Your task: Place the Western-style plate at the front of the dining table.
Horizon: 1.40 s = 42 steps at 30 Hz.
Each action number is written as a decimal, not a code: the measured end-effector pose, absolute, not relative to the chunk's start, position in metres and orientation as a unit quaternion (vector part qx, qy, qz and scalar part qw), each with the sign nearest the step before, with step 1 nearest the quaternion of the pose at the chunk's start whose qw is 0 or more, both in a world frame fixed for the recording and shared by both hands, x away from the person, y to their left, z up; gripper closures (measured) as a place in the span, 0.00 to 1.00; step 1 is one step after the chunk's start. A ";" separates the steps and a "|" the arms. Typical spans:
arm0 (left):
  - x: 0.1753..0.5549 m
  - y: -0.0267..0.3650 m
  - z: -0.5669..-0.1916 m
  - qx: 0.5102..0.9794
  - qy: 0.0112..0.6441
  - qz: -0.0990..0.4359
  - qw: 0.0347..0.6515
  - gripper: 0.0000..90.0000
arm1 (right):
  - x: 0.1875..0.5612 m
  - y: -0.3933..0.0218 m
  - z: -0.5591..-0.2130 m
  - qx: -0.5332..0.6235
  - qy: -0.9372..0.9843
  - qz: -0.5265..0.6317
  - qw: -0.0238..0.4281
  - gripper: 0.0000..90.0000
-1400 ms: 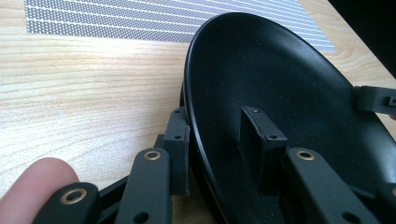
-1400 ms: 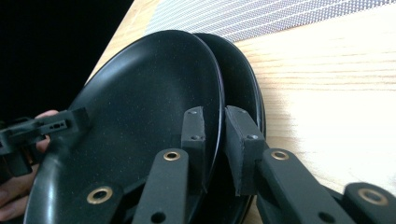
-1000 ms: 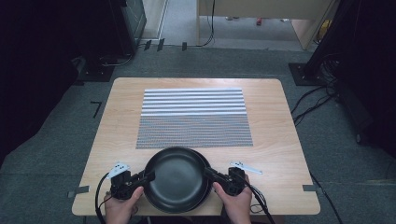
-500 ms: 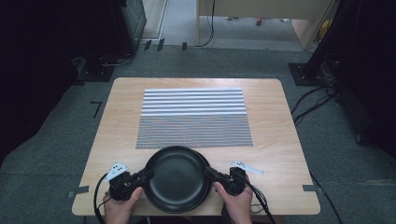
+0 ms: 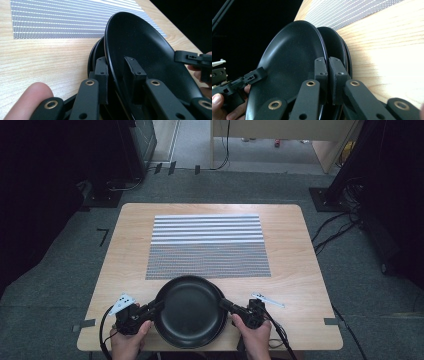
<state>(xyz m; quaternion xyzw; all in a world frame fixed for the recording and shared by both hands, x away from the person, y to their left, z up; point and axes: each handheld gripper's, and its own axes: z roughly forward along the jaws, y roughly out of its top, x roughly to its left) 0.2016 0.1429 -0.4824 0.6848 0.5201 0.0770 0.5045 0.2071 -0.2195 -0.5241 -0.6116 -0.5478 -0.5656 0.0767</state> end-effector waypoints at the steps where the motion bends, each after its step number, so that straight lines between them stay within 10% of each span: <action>1: 0.202 0.144 -0.482 0.683 0.520 0.074 0.507 0.84 | 0.207 -0.220 -0.524 -0.611 -0.548 -0.566 0.076 0.96; 24: 0.198 0.143 -0.480 0.682 0.504 0.093 0.521 0.85 | 0.209 -0.211 -0.521 -0.590 -0.581 -0.559 0.027 0.92; 42: 0.198 0.143 -0.478 0.673 0.512 0.081 0.528 0.87 | 0.209 -0.218 -0.522 -0.619 -0.543 -0.559 0.092 0.95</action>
